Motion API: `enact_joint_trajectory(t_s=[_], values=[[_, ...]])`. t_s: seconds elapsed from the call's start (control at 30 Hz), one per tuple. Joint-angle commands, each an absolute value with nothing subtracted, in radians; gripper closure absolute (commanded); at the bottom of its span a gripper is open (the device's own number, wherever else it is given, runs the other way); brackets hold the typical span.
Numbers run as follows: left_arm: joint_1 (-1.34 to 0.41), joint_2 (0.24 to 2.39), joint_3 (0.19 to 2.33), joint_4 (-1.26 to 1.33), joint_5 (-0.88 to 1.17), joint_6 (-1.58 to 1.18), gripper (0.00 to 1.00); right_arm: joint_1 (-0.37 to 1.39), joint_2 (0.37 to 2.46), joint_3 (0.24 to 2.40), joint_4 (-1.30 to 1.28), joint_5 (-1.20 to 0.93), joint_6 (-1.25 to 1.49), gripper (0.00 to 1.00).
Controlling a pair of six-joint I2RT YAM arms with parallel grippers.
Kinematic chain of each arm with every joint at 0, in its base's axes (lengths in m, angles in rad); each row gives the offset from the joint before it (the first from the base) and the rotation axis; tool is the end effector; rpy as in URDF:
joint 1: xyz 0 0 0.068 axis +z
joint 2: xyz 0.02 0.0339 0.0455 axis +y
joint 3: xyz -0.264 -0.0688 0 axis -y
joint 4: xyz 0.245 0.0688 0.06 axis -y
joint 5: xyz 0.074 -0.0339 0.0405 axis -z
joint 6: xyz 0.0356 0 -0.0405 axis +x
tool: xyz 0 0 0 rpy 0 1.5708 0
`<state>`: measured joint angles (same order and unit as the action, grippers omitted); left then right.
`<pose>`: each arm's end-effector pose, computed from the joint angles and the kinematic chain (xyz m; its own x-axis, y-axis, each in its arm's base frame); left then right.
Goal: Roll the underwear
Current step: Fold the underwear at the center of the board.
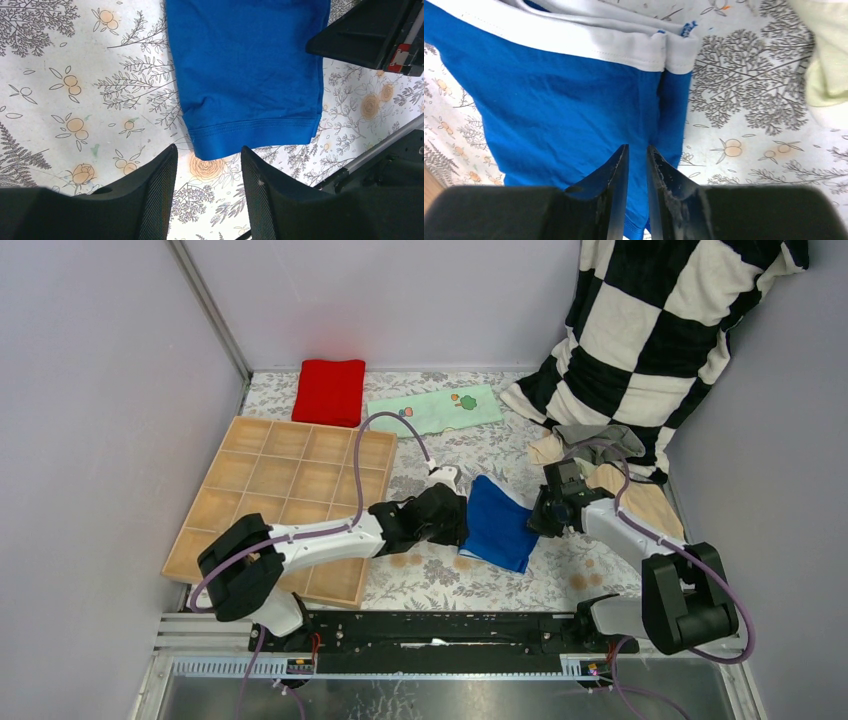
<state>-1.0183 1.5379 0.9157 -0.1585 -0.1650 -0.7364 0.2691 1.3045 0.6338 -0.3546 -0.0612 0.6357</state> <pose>0.1744 -0.2718 0.2065 -0.7965 0.0294 -0.6040 0.3287 0.8595 -0.3915 0.2275 0.0650 0.1693 -0.8388 0.3834 -0.3864 0.2512 0.9024 0.3501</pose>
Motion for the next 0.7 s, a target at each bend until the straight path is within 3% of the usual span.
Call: enact_joint_trajectory(t_s=[0.0, 0.17, 0.3, 0.5, 0.67], values=[[-1.005, 1.517, 0.895, -0.131, -0.193, -0.738, 0.45, 0.266, 1.252, 0.664, -0.405, 0.056, 0.640, 0.73], [-0.998, 1.514, 0.880, -0.131, -0.195, -0.746, 0.43, 0.266, 1.251, 0.676, -0.455, 0.135, 0.617, 0.72], [-0.983, 1.492, 0.851, -0.110, -0.191, -0.769, 0.36, 0.267, 1.257, 0.672, -0.453, 0.144, 0.621, 0.70], [-0.932, 1.471, 0.777, 0.029, -0.076, -0.807, 0.22, 0.267, 1.133, 0.670, -0.399, 0.020, 0.630, 0.44], [-0.932, 1.528, 0.755, 0.164, 0.022, -0.821, 0.19, 0.266, 1.089, 0.667, -0.434, -0.037, 0.624, 0.41]])
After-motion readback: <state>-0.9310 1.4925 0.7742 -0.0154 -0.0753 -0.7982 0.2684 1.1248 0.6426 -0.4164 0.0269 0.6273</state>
